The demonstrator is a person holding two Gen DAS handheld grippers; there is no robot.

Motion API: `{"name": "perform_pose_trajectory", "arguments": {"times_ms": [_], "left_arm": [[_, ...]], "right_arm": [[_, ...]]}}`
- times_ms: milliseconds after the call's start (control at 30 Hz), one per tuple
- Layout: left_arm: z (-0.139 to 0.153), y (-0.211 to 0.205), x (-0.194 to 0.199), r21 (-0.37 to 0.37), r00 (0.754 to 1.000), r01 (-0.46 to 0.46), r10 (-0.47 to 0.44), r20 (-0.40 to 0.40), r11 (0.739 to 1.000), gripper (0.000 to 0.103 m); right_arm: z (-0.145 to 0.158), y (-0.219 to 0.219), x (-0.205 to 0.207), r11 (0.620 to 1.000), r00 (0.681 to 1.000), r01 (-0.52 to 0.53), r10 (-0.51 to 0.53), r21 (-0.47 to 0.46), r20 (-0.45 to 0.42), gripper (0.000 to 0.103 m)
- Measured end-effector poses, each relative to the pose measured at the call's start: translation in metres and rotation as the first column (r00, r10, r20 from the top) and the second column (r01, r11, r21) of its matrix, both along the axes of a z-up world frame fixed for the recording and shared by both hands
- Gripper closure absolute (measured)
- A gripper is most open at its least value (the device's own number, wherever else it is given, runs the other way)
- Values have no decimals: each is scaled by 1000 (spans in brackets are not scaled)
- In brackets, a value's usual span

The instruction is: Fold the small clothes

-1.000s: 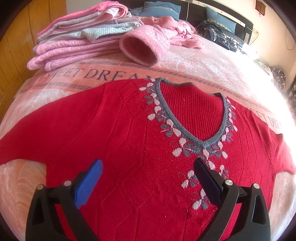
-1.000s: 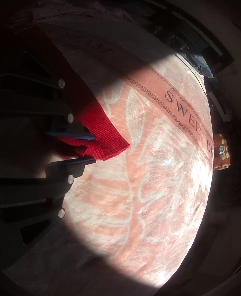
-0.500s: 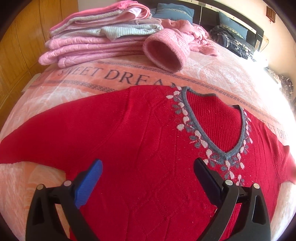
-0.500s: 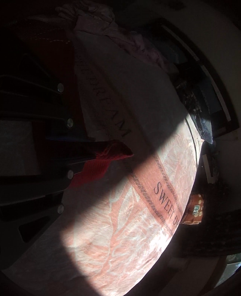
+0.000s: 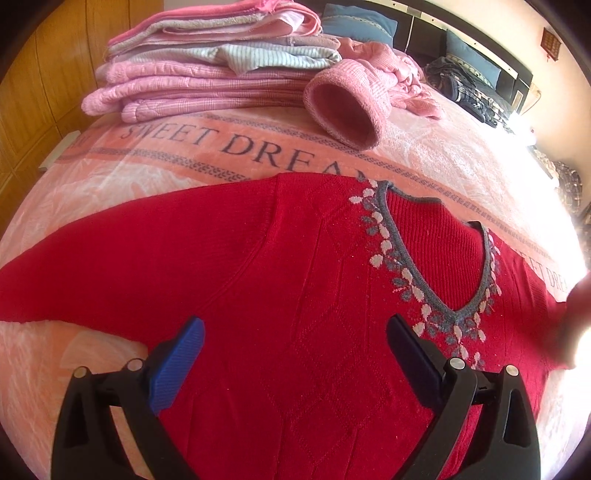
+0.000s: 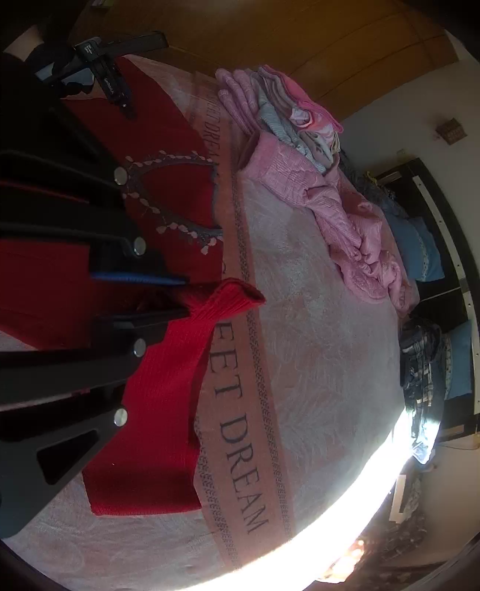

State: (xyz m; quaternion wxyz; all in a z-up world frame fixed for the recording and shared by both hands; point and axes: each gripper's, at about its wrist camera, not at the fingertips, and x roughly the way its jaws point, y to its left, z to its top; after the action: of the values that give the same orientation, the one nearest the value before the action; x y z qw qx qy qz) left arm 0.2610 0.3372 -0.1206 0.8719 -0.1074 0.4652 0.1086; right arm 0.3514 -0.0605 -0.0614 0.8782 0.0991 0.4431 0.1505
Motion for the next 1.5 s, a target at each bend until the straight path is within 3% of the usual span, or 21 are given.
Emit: {"name": "perform_pose_trajectory", "arguments": {"times_ms": [133,300,367,433,467,500,733,933,1033,1133,1200,1233,1300,1367,1500], "left_arm": [[3,-7,0,-6,1000,30,-30,8,1000,4],[0,-16,2,-10,999,53,-53,-1,999,4],[-2,-19,2,-15,998,58,-58,-4,998,4],[-4,-25,4,-23,998,67,-67,-6,997,4],[-4,-29,5,-32,997,75,-75,-6,997,4],[-4,-33,7,-43,996,85,-85,-4,995,4],[-10,-95,22,-136,975,219,-221,-1,966,4],[-27,-143,39,-228,959,266,-281,-35,936,5],[-30,-157,48,-228,961,260,-274,-33,938,8],[-30,-166,56,-234,964,252,-266,-28,939,27],[-29,-171,58,-268,960,268,-281,-12,925,48],[-30,-172,59,-284,958,271,-286,-11,920,54],[-32,-172,61,-296,962,257,-272,-7,920,85],[-34,-168,60,-307,970,233,-244,1,923,97],[-24,-157,51,-322,975,220,-211,64,921,99]], "right_arm": [[-17,65,3,995,994,-103,102,-5,-39,92],[-58,112,11,985,979,-170,163,-43,-126,91],[-72,115,11,985,973,-174,168,-24,-162,87],[-80,114,12,981,960,-192,194,28,-201,77],[-81,111,10,980,957,-192,197,43,-212,66],[-78,107,8,980,958,-194,200,53,-206,65],[-45,45,-8,988,980,-139,147,66,-132,65],[-50,-12,-24,994,985,-96,102,47,-140,65],[-57,-33,-31,996,984,-79,86,51,-154,65],[-62,-51,-38,996,984,-73,79,44,-157,65],[-64,-62,-43,997,986,-64,69,39,-155,65],[-65,-68,-45,997,986,-56,62,44,-156,65],[-67,-77,-48,998,986,-41,48,49,-161,65],[-67,-85,-50,999,986,-28,35,46,-162,65],[-66,-96,-54,999,986,-9,17,53,-166,65]]}}
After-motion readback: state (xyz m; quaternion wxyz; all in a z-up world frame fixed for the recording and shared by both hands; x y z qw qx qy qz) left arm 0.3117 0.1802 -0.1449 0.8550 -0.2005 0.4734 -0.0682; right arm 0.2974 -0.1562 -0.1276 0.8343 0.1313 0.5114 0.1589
